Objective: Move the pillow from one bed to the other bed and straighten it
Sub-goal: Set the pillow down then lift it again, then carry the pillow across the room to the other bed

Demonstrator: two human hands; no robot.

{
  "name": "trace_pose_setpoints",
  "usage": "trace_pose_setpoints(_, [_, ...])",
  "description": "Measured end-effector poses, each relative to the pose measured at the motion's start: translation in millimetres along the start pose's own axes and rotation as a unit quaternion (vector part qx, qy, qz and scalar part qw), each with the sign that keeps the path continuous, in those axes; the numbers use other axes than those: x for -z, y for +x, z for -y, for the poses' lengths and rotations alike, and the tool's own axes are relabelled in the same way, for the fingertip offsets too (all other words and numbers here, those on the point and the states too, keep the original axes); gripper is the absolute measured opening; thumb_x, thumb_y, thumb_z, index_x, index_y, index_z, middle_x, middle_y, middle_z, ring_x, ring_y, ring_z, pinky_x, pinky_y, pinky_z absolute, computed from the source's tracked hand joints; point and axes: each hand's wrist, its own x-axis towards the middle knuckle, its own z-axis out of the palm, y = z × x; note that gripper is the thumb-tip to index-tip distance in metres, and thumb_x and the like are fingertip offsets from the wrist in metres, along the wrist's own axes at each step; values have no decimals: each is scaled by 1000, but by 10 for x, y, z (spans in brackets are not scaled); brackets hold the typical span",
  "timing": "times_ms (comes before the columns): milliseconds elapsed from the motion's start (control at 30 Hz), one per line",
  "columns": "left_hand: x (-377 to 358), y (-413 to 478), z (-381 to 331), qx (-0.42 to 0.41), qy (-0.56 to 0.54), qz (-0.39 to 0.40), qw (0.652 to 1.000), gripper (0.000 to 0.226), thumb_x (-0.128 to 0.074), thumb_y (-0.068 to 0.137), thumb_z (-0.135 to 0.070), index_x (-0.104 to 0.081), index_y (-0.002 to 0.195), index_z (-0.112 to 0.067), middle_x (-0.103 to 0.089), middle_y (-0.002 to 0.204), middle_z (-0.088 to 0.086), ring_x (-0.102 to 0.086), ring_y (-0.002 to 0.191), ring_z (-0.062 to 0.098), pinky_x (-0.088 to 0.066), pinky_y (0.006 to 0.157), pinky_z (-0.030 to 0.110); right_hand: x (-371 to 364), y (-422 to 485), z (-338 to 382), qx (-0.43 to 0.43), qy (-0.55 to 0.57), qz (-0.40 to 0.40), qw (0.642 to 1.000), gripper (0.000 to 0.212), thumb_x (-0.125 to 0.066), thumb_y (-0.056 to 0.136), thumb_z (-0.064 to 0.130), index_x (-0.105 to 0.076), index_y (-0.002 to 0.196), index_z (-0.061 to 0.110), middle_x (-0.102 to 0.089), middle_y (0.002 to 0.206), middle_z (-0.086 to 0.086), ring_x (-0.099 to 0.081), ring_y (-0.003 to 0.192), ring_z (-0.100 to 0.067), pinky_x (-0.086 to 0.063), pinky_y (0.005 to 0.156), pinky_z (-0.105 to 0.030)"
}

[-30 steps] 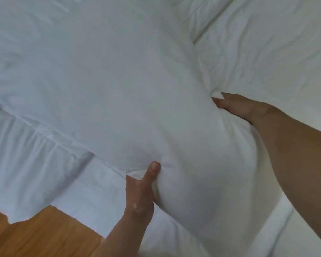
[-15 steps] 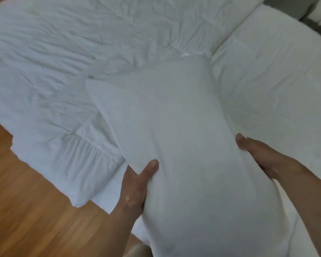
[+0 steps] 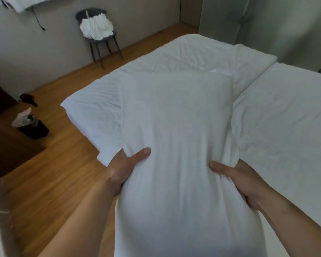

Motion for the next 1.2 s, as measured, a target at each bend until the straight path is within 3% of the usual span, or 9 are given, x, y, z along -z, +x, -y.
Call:
trace_pose_setpoints(200, [819,-476,152,9,0,-24,1000,81,-89,64,-52,-63,136,-25,-81,116,-6,-78,106,20,-57,97,43,-825,-124,-85,-22,-22,12,999,40,-88,71,29,-74,108,26,-83,92,7,-80,80,-11,-57,76,-33])
trace_pose_setpoints(400, [1844,-544,338,25,2,-51,998,87,-91,59,-59,-63,136,-30,-79,119,-7,-76,110,21,-53,105,48,-1833,129,-68,-46,-48,55,996,60,-93,60,37,-76,114,18,-83,97,-1,-81,85,-19,-58,82,-37])
trace_pose_setpoints(533, [2662,-506,297,15,-3,-71,997,75,-89,63,-55,-65,130,-31,-81,112,-11,-80,98,13,-59,86,34,-2661,381,35,-49,-67,80,993,77,-94,45,47,-76,114,19,-83,100,-1,-80,88,-20,-59,84,-39])
trace_pose_setpoints(633, [3243,-472,278,10,-17,-110,994,84,-92,58,-60,-64,132,-31,-81,114,-9,-79,101,17,-60,94,42,-3290,600,158,-40,-88,97,991,69,-96,55,43,-75,116,20,-83,100,0,-80,88,-18,-59,86,-40])
trace_pose_setpoints(767, [3889,-422,222,6,-45,-156,987,92,-93,50,-64,-63,131,-33,-81,115,-8,-78,104,22,-58,99,50,-4001,882,349,-18,-112,103,988,49,-90,68,34,-74,113,24,-83,92,6,-80,78,-12,-59,78,-36])
trace_pose_setpoints(933, [4508,-182,74,-6,-63,-193,979,99,-93,46,-68,-62,134,-34,-79,119,-7,-77,108,24,-56,102,52,-4709,1337,596,2,-121,133,984,46,-91,68,35,-73,110,29,-82,88,13,-78,75,-7,-56,70,-31])
trace_pose_setpoints(1200, [5349,582,-399,-7,-76,-250,965,106,-91,42,-71,-59,136,-32,-79,119,-4,-77,107,25,-58,100,53,-5666,2482,1063,7,-125,191,974,39,-91,72,33,-73,107,29,-82,86,14,-78,73,-5,-56,70,-29])
